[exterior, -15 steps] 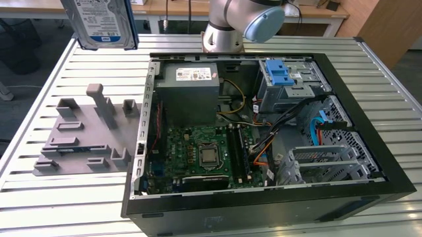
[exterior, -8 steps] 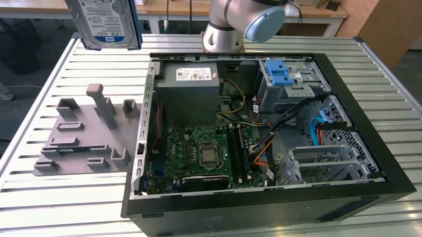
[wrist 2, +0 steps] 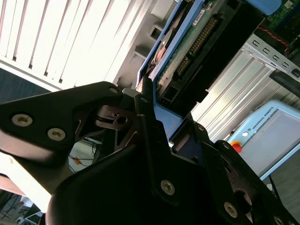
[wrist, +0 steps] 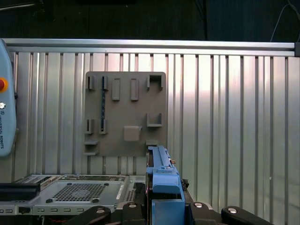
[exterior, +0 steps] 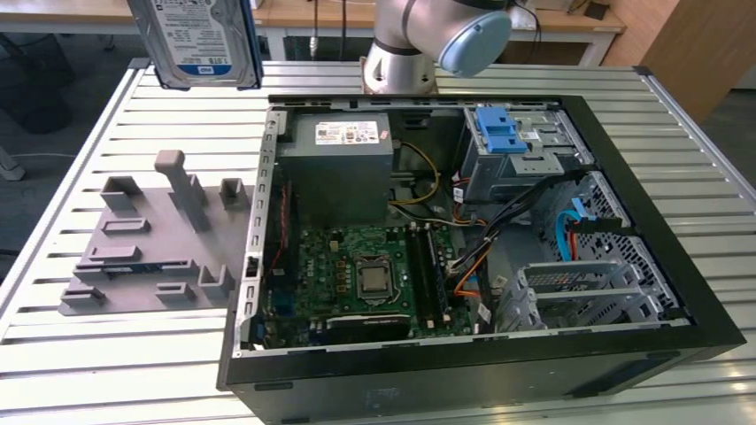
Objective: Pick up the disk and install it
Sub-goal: 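Pick up the disk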
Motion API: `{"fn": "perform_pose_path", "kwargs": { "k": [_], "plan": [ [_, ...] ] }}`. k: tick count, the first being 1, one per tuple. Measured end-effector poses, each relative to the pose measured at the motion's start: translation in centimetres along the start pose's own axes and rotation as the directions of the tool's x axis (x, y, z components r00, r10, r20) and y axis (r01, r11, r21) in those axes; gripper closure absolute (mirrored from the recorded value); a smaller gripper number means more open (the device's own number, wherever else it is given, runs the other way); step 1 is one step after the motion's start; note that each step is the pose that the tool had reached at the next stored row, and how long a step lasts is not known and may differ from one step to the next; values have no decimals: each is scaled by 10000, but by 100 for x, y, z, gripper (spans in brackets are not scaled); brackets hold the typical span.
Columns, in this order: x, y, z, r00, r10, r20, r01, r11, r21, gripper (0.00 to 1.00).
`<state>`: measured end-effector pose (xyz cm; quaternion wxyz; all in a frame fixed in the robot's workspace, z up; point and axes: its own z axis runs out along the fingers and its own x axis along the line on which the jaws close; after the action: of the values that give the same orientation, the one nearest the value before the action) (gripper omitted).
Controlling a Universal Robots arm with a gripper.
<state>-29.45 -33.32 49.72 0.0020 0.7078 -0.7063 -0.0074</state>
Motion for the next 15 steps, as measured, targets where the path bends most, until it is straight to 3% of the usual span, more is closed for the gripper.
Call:
{"fn": "perform_pose_path", "kwargs": {
  "k": [15],
  "plan": [
    [0, -175, -2, 10000, 0, 0, 0, 10000, 0, 64]
  ]
}}
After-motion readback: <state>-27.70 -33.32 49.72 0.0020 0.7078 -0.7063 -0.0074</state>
